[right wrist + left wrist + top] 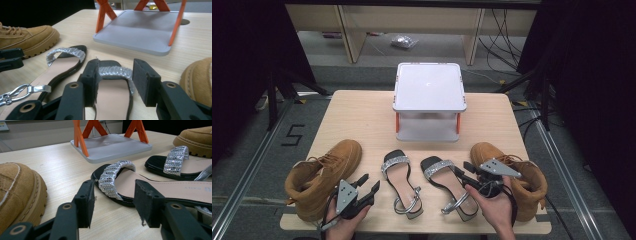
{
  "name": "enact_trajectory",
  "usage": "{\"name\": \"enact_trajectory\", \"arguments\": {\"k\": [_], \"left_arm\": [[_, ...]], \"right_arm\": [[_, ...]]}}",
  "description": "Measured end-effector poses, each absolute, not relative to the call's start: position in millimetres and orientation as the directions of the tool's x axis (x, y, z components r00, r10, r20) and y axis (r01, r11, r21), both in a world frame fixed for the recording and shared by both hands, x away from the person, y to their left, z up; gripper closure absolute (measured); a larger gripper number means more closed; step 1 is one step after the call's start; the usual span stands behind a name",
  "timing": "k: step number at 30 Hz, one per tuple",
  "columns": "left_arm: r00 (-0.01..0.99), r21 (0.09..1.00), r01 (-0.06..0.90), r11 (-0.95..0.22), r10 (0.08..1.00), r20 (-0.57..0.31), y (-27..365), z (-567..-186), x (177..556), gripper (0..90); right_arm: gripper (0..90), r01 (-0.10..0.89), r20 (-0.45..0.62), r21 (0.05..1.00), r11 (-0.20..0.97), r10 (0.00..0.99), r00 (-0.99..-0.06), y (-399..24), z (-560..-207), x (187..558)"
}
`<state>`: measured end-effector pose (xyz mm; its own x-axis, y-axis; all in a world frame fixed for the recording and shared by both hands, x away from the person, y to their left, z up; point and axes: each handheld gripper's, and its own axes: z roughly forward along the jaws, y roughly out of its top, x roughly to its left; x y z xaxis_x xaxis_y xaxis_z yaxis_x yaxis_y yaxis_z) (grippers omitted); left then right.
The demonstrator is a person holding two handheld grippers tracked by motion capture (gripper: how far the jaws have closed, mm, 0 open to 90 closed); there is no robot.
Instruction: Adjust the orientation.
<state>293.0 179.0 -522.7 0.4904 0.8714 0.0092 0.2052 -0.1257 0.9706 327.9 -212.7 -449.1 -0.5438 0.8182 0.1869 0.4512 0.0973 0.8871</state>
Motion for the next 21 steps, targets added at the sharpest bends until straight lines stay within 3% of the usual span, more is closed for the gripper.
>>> {"name": "enact_trajectory", "arguments": {"k": [8, 12, 15, 20, 21], "left_arm": [[0.543, 0.975, 0.196, -0.105, 0.839, -0.019, 177, -503, 291, 77.7], [0.568, 0.974, 0.171, -0.151, 0.823, 0.028, 170, -465, 304, 89.3], [0.572, 0.959, 0.221, -0.179, 0.820, 0.021, 162, -449, 314, 89.6], [0.610, 0.916, 0.305, -0.259, 0.792, 0.020, 157, -457, 310, 89.6], [0.623, 0.886, 0.359, -0.294, 0.782, 0.007, 156, -466, 305, 89.7]], "right_arm": [[67.0, 0.483, 0.187, 0.863, 0.147, 0.796, -0.576, -200, -449, 330], [81.1, 0.493, 0.149, 0.839, 0.229, 0.776, -0.614, -188, -448, 334], [90.0, 0.513, 0.144, 0.815, 0.267, 0.766, -0.627, -180, -448, 336], [90.0, 0.559, 0.150, 0.766, 0.318, 0.757, -0.636, -167, -448, 334], [90.0, 0.580, 0.157, 0.734, 0.353, 0.744, -0.650, -160, -451, 333]]}}
